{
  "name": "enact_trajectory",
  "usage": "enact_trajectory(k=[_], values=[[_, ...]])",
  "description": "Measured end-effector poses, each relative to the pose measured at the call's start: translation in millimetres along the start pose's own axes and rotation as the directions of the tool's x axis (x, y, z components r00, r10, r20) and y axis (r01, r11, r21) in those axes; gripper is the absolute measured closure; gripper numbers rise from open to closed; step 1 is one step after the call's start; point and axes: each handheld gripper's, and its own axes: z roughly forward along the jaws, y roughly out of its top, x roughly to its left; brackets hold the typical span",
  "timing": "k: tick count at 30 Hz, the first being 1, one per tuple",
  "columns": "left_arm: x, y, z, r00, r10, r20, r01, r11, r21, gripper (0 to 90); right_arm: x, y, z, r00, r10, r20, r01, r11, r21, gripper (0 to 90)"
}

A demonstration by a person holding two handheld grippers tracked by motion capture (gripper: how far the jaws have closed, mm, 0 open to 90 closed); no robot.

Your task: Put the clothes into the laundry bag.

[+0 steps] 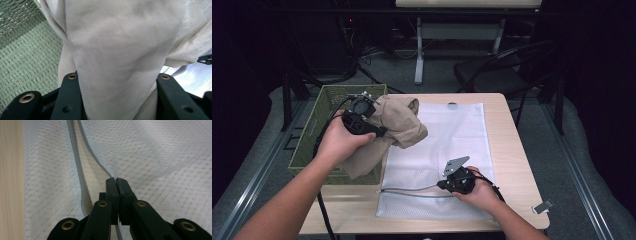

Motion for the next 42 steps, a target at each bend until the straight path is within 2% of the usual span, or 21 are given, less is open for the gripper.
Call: enact_trajectory(k=[6, 7, 8, 9, 15, 21, 25, 31, 37, 39, 42], values=[[-0.3, -0.2, 0.2, 1.0000, 0.002, 0.001, -0.002, 1.0000, 0.000, 60.0, -3.7, 0.9, -1.0, 0.9993, 0.031, -0.021, -0.031, 0.999, -0.014, 89.3], [-0.3, -0.4, -0.1, 1.0000, 0.002, 0.001, -0.002, 1.0000, -0.001, 60.0, -3.9, 0.6, 0.0, 0.9973, 0.065, -0.035, -0.067, 0.997, -0.046, 89.3], [-0.3, -0.4, -0.1, 1.0000, 0.002, 0.001, -0.002, 1.0000, -0.001, 60.0, -3.9, 0.6, 0.0, 0.9973, 0.065, -0.035, -0.067, 0.997, -0.046, 89.3], [0.1, -0.6, -0.5, 1.0000, 0.001, 0.001, -0.001, 1.0000, -0.003, 60.0, -7.4, 2.8, -3.0, 0.9981, 0.052, -0.034, -0.053, 0.998, -0.022, 89.3], [0.9, -1.4, -1.1, 1.0000, -0.002, -0.002, 0.002, 1.0000, -0.001, 60.0, -10.5, 9.4, -6.5, 0.9982, 0.050, -0.032, -0.051, 0.998, -0.027, 89.3], [2.2, -2.5, -2.6, 1.0000, -0.003, -0.002, 0.003, 1.0000, -0.001, 60.0, -19.8, 20.5, -14.3, 0.9985, 0.045, -0.032, -0.046, 0.998, -0.032, 89.3], [2.6, -2.8, -3.0, 1.0000, -0.006, -0.003, 0.006, 1.0000, -0.005, 60.0, -25.5, 29.0, -16.8, 0.9986, 0.037, -0.037, -0.037, 0.999, -0.014, 89.3], [1.7, -3.0, -3.7, 1.0000, -0.006, 0.000, 0.006, 0.9999, -0.010, 60.0, -36.8, 46.0, -25.0, 0.9999, -0.003, -0.013, 0.003, 1.000, 0.024, 89.3], [2.2, -3.5, -4.8, 1.0000, -0.004, 0.001, 0.004, 0.9999, -0.012, 60.0, -46.3, 58.9, -34.4, 1.0000, -0.005, 0.009, 0.005, 1.000, 0.019, 89.4], [2.1, -3.8, -5.1, 1.0000, -0.003, 0.001, 0.003, 0.9999, -0.012, 60.0, -48.3, 61.5, -35.8, 0.9999, 0.009, 0.008, -0.009, 1.000, 0.007, 89.4], [1.8, -4.4, -5.7, 1.0000, -0.002, 0.000, 0.002, 0.9999, -0.011, 60.0, -51.8, 65.3, -37.8, 1.0000, 0.001, 0.009, -0.001, 1.000, 0.000, 89.3]])
